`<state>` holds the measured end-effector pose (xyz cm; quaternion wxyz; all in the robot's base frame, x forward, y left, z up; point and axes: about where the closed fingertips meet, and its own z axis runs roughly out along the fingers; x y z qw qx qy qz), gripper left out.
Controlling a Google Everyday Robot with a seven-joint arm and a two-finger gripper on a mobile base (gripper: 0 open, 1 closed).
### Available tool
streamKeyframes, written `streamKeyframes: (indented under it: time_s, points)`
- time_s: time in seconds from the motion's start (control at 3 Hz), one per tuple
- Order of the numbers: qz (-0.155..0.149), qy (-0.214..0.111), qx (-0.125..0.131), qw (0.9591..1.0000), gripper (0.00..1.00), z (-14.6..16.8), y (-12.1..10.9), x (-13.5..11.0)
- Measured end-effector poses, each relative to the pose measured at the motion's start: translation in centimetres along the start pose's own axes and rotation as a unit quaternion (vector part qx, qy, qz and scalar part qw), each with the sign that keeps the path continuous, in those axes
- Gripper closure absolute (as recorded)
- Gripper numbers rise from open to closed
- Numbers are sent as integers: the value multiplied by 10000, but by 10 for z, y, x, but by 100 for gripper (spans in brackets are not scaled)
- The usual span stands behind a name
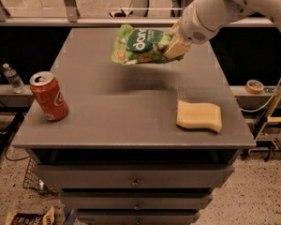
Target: Pick green rice chip bag
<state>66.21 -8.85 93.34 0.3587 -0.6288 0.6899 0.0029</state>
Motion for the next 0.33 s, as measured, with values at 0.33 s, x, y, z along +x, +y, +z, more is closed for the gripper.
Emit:
streamKeyframes:
  time_s: [0.33]
  points:
    - [-23,-168,193,9997,100,-11,-8,-6]
